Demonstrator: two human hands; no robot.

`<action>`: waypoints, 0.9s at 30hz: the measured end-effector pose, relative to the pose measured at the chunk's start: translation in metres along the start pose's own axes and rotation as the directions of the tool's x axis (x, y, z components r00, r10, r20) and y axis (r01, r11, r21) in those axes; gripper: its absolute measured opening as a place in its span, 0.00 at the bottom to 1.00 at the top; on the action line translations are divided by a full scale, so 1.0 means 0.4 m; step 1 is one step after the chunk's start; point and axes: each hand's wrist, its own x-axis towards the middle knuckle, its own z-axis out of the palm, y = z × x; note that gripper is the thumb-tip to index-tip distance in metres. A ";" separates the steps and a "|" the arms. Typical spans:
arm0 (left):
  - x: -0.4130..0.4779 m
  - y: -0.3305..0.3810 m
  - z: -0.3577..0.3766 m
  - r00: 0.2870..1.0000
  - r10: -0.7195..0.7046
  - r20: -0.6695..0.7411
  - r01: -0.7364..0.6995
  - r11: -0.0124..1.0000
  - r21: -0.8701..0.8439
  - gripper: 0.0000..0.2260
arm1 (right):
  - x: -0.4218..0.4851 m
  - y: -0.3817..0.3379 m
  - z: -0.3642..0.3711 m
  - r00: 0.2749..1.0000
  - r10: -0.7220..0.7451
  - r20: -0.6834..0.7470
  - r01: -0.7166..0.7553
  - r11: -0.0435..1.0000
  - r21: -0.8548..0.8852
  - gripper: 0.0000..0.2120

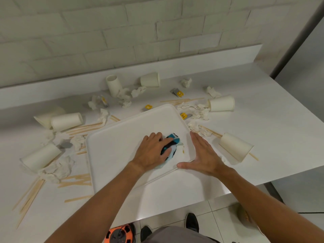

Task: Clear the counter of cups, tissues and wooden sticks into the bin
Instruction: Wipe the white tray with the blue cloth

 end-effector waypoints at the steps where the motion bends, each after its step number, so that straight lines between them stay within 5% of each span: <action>1: 0.005 0.005 0.004 0.998 -0.064 -0.024 0.064 0.998 -0.011 0.23 | -0.001 0.002 0.000 1.000 -0.002 -0.006 0.002 1.000 0.003 0.66; 12: 0.032 0.031 0.020 0.976 -0.218 -0.023 0.212 0.967 -0.140 0.19 | -0.006 0.041 -0.033 0.999 -0.029 -0.036 0.033 0.991 0.129 0.55; 18: 0.026 0.024 0.023 0.982 -0.190 -0.015 0.188 0.977 -0.099 0.19 | 0.028 0.056 -0.050 0.987 0.025 -0.158 0.039 0.921 0.389 0.26; 22: 0.023 0.023 0.020 0.985 -0.173 -0.011 0.171 0.979 -0.111 0.19 | 0.041 0.078 -0.023 0.972 -0.120 -0.204 0.157 0.972 0.175 0.20; 27: 0.031 0.012 0.010 0.984 -0.177 0.004 0.177 0.982 -0.072 0.18 | 0.037 0.128 -0.016 0.973 -0.229 -0.039 0.229 0.973 -0.017 0.25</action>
